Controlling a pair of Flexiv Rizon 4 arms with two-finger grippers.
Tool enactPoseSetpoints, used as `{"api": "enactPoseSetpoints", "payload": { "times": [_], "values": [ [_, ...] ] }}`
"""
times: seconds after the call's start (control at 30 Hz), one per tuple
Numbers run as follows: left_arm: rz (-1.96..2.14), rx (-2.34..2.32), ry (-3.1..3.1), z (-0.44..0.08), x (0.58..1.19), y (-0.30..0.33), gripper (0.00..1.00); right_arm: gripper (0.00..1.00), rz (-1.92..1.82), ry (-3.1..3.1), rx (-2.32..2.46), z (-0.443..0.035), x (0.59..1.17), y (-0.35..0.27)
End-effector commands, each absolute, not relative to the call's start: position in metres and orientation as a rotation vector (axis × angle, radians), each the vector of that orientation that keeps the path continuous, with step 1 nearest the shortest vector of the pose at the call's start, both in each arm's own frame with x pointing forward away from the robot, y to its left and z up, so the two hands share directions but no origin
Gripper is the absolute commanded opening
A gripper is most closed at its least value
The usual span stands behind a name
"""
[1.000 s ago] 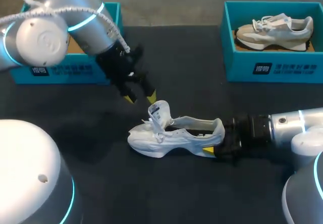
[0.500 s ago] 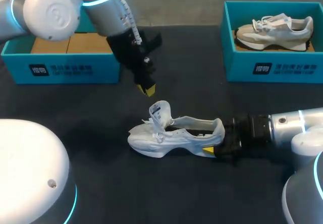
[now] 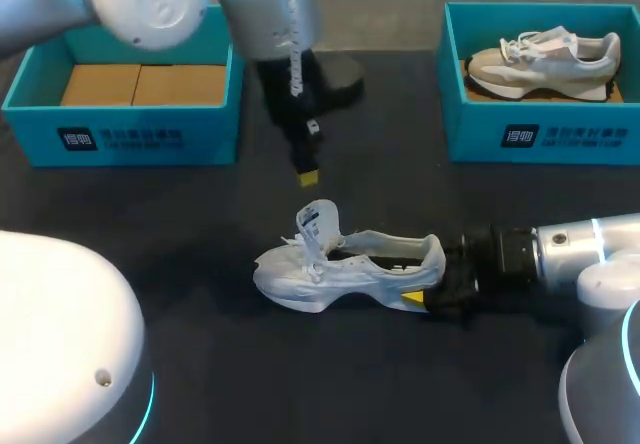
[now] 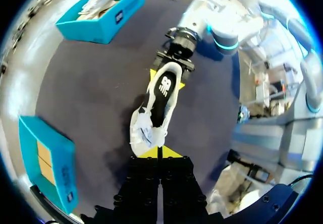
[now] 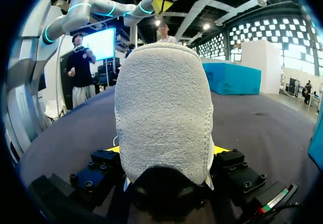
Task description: Take the shoe out of the shoebox, open the shoe tongue, remove and reinsert the insole, then place the shoe into the shoebox
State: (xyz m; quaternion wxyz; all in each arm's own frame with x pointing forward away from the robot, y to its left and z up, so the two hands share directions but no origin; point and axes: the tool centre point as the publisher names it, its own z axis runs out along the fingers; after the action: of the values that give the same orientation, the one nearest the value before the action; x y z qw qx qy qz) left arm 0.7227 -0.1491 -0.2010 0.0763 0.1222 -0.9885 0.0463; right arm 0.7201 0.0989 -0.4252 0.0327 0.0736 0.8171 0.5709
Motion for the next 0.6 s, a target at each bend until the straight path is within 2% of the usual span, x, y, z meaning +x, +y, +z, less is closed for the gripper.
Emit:
{"api": "enactPoseSetpoints", "payload": {
  "times": [0.03, 0.27, 0.6],
  "values": [
    [-0.059, 0.303, -2.963, -0.198, 0.727, -0.158, 0.0, 0.0, 1.754, 2.516, 0.227, -0.426, 0.72, 0.099],
    [-0.059, 0.303, -2.963, -0.198, 0.727, -0.158, 0.0, 0.0, 1.754, 2.516, 0.227, -0.426, 0.72, 0.099],
    [0.005, -0.099, -3.018, -0.247, 0.724, -0.186, 0.0, 0.0, 1.754, 2.516, 0.227, -0.426, 0.72, 0.099]
  ]
}}
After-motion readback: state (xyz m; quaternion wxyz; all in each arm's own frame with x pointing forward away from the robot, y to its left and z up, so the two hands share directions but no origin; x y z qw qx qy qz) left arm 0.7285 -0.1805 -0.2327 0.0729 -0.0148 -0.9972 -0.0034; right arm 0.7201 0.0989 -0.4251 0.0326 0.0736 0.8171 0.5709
